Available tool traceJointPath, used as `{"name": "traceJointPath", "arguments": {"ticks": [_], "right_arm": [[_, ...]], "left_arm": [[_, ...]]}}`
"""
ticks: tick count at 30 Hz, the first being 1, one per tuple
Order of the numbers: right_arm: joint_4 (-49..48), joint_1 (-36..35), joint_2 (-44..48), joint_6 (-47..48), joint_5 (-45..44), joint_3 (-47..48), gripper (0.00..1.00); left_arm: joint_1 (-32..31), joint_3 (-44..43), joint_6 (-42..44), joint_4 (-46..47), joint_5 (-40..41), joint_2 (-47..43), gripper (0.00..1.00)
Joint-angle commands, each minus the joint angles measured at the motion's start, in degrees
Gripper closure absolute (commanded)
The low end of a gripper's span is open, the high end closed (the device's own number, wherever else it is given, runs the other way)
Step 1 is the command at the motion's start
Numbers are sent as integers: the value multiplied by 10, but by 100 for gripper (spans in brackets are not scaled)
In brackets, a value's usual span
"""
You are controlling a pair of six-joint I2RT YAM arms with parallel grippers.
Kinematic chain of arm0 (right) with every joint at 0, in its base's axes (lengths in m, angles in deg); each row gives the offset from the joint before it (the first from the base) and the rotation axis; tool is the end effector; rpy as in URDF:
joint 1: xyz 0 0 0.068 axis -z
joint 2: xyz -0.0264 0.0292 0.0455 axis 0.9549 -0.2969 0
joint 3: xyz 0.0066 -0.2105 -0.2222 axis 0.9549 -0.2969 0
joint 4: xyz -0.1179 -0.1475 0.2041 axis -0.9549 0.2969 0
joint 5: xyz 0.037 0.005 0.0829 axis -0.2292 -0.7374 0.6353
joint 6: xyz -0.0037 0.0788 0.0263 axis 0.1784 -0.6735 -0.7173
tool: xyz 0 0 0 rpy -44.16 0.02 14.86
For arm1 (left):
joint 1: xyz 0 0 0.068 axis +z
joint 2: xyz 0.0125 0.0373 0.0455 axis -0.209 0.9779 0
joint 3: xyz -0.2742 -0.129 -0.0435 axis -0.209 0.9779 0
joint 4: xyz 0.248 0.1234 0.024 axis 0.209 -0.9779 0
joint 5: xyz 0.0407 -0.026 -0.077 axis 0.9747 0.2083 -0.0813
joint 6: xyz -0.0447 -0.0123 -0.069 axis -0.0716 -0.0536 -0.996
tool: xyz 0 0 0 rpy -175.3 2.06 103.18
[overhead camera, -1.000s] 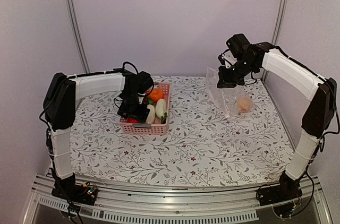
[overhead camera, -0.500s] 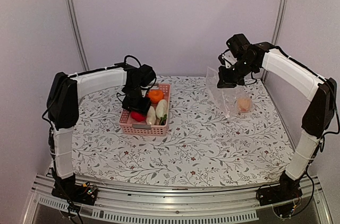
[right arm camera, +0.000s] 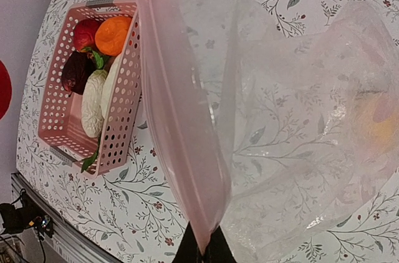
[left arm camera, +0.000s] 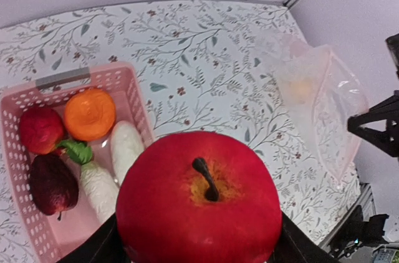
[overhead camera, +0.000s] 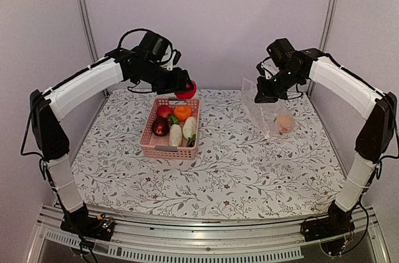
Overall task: Place the food in the zip-top bag and seal the zipper
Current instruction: Pick up the fake fruit from the bin, then place the fake fruit in the zipper food storage bag.
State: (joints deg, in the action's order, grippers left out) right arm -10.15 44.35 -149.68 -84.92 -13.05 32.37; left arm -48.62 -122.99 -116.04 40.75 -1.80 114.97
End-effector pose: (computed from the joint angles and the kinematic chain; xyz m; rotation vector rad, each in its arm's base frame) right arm 0.3660 0.2102 0.3467 -0.2698 2.6104 0.4995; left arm 0.3740 -0.2836 0.3555 0.2391 2.4447 -0.5958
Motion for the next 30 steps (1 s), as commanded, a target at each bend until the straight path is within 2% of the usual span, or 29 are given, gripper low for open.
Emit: {"name": "traceJointPath", "arguments": {"ticks": [1, 7, 14, 24, 27, 30], "right_arm": [[6, 2, 8, -8, 28, 27, 100], [-13, -5, 3, -27, 63, 36, 100], [-34, -14, -8, -53, 102, 44, 100], [-37, -19, 1, -84, 154, 61, 100], [-38, -20, 4, -91, 163, 63, 100], [-35, -20, 3, -95, 174, 64, 100]], "left_arm": [[-27, 5, -13, 188, -127, -3, 51], [-59, -34, -6, 220, -188, 34, 53], [-90, -40, 5, 245, -218, 64, 55], [-97, -84, -4, 201, -142, 122, 57], [-97, -94, -12, 189, -123, 135, 51], [-97, -103, -18, 179, -98, 141, 38]]}}
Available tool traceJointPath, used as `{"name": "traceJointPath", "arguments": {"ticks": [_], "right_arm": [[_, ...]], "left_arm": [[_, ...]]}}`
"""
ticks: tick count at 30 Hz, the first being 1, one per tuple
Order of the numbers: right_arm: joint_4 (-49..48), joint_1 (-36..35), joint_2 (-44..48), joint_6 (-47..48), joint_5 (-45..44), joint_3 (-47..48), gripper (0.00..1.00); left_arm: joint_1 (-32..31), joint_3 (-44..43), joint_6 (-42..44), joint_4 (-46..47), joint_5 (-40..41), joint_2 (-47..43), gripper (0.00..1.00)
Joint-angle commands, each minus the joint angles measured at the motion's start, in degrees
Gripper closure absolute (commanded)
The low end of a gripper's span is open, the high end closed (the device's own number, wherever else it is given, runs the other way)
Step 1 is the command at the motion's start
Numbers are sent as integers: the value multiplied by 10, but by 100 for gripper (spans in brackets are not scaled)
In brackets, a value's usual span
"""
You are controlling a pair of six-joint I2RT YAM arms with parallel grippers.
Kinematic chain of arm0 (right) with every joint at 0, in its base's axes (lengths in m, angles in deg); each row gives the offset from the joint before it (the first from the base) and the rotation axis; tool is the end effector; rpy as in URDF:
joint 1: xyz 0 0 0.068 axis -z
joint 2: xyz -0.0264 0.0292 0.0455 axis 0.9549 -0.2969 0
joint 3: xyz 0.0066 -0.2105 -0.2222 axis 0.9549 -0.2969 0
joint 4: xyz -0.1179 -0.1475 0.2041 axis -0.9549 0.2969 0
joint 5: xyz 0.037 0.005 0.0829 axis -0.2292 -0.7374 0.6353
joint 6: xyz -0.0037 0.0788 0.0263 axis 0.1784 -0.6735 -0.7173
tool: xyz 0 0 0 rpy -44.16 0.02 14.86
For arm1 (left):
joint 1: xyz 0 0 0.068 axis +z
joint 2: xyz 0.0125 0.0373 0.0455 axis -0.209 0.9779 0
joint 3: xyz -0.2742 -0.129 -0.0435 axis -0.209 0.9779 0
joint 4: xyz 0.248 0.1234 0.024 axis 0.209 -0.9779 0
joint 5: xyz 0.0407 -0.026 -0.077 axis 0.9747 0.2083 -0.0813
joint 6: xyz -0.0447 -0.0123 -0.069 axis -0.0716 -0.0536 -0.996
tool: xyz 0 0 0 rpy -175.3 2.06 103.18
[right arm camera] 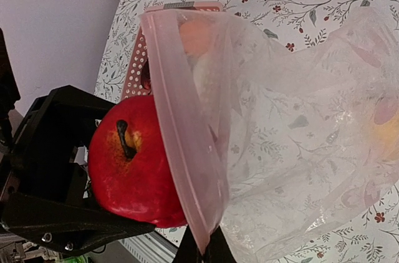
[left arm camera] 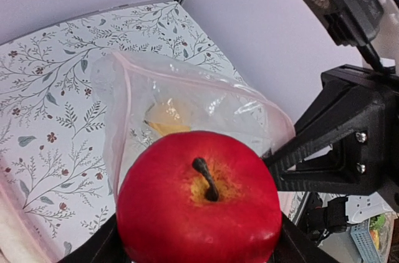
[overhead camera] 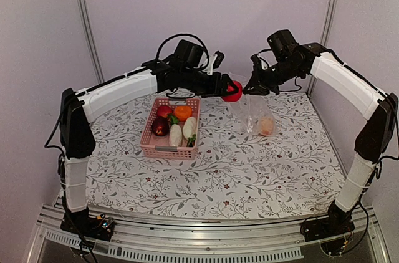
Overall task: Place the food in the zip-top bag and seal the zipper
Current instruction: Place the fake fruit in the zipper food storage bag.
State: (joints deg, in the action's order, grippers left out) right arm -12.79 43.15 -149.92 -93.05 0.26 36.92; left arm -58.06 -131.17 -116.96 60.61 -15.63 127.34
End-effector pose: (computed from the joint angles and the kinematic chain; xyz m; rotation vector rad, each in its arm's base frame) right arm 0.3596 0.2354 0.3799 -0.2332 2.5547 0.8849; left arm 0.3690 -0.4140 0.3443 0.5558 2.1992 -1.0629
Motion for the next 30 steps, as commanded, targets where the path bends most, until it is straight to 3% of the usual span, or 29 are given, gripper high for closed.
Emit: {"name": "traceJointPath", "arguments": {"ticks": [1, 7, 12, 18, 24, 30], "right_arm": [[-8, -8, 4, -16, 46, 20, 100], [0, -8, 4, -29, 67, 33, 100], [19, -8, -14, -33, 69, 59, 100], [23, -7, -15, -36, 53, 59, 100], [43, 20, -2, -28, 13, 43, 100], [76, 101, 34, 6, -55, 49, 100]], "left_arm": [[-3, -21, -8, -21, 47, 18, 35], [-2, -36, -6, -29, 83, 16, 16], [-1, -47, 7, -20, 95, -13, 7], [0, -42, 28, -4, 80, -70, 7], [2, 72, 51, 47, 107, -173, 10], [59, 142, -1, -58, 173, -199, 14]]}}
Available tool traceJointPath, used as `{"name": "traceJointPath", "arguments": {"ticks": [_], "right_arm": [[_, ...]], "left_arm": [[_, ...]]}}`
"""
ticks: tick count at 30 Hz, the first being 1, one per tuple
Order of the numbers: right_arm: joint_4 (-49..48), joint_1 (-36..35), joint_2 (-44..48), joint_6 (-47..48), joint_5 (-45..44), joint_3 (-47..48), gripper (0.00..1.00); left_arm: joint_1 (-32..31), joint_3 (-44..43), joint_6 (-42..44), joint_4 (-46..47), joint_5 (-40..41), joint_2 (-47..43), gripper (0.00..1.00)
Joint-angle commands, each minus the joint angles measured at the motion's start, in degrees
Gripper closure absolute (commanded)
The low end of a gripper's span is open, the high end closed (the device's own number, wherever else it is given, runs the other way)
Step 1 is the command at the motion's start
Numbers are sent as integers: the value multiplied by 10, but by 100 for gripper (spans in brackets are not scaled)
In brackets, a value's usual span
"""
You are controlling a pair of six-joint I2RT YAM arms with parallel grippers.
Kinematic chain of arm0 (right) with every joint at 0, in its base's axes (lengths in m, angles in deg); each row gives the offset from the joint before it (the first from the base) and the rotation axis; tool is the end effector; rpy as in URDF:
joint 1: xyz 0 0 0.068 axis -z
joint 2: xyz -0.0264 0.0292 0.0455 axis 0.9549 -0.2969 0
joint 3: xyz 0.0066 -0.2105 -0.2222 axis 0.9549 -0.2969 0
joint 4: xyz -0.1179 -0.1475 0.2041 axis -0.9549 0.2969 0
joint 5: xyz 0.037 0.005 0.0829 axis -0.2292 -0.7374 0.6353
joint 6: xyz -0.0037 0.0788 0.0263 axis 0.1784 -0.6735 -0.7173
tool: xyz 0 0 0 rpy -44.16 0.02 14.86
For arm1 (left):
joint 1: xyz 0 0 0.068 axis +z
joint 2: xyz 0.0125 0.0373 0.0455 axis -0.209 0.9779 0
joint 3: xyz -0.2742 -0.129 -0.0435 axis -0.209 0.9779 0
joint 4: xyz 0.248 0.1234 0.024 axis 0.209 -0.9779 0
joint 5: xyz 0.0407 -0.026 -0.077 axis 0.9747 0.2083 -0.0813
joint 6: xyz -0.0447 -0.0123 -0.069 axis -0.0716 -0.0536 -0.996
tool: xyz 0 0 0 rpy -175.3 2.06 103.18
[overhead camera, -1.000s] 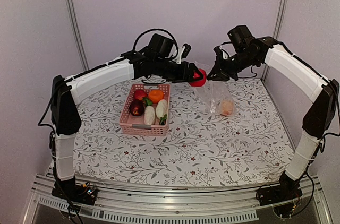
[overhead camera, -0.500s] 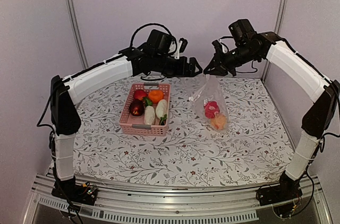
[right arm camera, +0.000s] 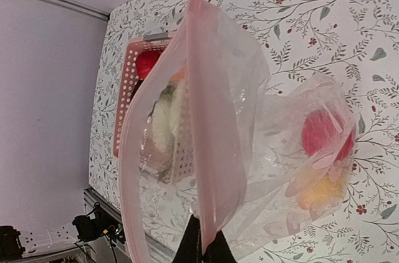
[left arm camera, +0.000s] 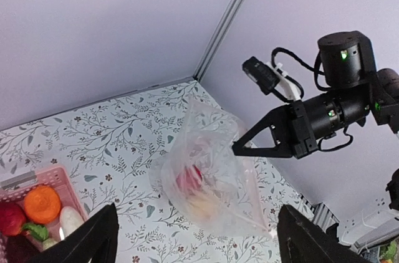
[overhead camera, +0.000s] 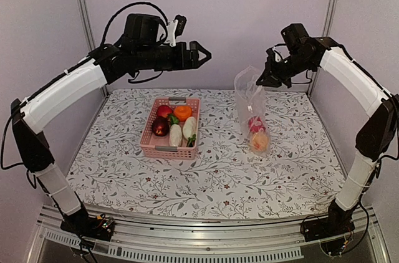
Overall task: Place the food in the zip-top bag and seal the zipper
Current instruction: Place the fake fruit in the zipper food storage bag, then pick up the fake fruit from the bin.
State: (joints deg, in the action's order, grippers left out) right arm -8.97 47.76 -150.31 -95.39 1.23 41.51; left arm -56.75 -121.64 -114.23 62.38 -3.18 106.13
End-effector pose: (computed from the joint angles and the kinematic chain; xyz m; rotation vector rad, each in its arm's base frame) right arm 0.3730 0.2050 0.3990 -0.0876 2.5503 0.8925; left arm 0.3168 -0.3229 0.4617 0.4004 1.9275 -0.9121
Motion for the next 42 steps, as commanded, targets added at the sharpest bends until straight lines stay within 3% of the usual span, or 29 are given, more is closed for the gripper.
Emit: {"name": "traceJointPath", "arguments": {"ticks": [1, 7, 13, 25, 42], "right_arm": [[46, 69, 42, 43, -77, 9, 100], [65, 102, 56, 95, -149, 39, 100], [-4, 98, 60, 77, -94, -33, 100], [-66, 36, 18, 68, -38, -118, 100], [-54, 17, 22, 76, -18, -123, 100]], "left_arm": [[57, 59, -38, -101, 50, 14, 15], [93, 116, -63, -167, 64, 16, 18], [103, 116, -74, -211, 94, 58, 18], [110, -37, -70, -332, 215, 249, 15], [136, -69, -77, -336, 247, 340, 14]]}}
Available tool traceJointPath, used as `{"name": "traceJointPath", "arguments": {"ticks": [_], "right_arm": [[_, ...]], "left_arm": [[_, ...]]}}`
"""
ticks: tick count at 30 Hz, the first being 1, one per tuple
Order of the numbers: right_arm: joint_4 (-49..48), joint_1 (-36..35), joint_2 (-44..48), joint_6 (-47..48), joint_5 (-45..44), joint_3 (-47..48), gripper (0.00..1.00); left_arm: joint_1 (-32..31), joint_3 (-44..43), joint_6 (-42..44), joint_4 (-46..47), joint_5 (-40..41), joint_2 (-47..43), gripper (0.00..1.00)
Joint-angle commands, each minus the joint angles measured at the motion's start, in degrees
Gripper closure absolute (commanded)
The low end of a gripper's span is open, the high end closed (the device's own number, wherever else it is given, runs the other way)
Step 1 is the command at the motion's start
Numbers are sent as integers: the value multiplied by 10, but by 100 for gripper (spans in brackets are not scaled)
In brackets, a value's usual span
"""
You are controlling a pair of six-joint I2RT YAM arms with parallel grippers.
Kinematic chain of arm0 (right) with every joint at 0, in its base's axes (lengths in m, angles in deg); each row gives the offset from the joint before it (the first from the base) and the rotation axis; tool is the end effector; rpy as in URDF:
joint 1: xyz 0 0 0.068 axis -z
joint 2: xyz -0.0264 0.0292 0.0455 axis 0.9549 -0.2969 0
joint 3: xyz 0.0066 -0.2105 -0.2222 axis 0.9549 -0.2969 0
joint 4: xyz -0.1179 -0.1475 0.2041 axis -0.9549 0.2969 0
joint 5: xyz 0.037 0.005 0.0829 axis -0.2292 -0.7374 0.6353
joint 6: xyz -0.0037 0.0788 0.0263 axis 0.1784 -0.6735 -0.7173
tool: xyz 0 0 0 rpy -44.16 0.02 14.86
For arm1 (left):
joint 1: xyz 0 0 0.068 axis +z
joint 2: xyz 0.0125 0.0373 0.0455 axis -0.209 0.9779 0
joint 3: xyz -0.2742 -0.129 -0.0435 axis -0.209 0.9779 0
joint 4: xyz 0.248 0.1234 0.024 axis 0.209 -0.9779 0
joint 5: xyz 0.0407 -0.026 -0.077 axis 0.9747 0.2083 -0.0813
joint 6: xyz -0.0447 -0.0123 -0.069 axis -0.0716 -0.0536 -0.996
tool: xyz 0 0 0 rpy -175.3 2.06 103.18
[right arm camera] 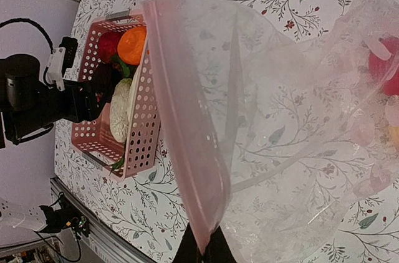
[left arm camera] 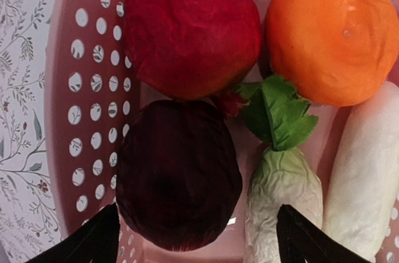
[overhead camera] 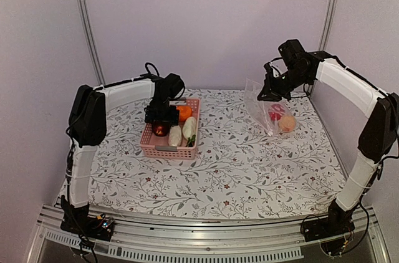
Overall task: Place the food in the zip-top bag and seal the zipper
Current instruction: Pick up the fake fruit from the bin.
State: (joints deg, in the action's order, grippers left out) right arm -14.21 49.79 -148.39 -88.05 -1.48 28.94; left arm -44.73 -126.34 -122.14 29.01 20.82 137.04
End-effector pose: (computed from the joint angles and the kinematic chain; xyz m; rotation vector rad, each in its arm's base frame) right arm 0.3764 0.1867 0.3438 -0.1624 2.6057 0.7488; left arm 0.4403 -0.2547 0.1815 -0.0644 2.7595 0.2018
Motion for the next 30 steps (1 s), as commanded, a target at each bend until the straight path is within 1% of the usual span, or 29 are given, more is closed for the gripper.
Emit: {"name": "traceJointPath", "arguments": {"ticks": [1, 4, 8, 11, 13, 14, 20, 23, 26, 28, 30], "right_arm": [[0, -4, 1, 2, 9, 3, 100], [2, -4, 0, 2, 10, 3, 100], [3, -4, 4, -1, 4, 4, 100], [5, -5, 7, -2, 0, 2, 100], [4, -4, 10, -3, 0, -1, 100], [5, -4, 11, -5, -1, -2, 100], [10, -5, 19, -10, -4, -6, 100], [18, -7, 18, -6, -4, -1, 100], [26, -9, 15, -2, -5, 6, 100], [27, -12, 14, -3, -3, 9, 100], [24, -15, 12, -5, -1, 11, 100]], "left_arm": [[18, -26, 5, -2, 5, 36, 15], [22, -36, 14, -2, 2, 50, 21], [23, -35, 23, -1, 2, 43, 35], [24, -30, 28, -1, 1, 32, 39], [24, -32, 31, -3, -8, 25, 46], [24, -36, 31, -8, -12, 19, 47], [22, -55, 26, -12, -21, -57, 49], [23, -63, 20, -8, -40, -98, 49], [19, -47, 13, 31, -97, -141, 50], [13, -23, 9, 83, -148, -175, 50], [2, 10, 5, 157, -206, -209, 50]]}}
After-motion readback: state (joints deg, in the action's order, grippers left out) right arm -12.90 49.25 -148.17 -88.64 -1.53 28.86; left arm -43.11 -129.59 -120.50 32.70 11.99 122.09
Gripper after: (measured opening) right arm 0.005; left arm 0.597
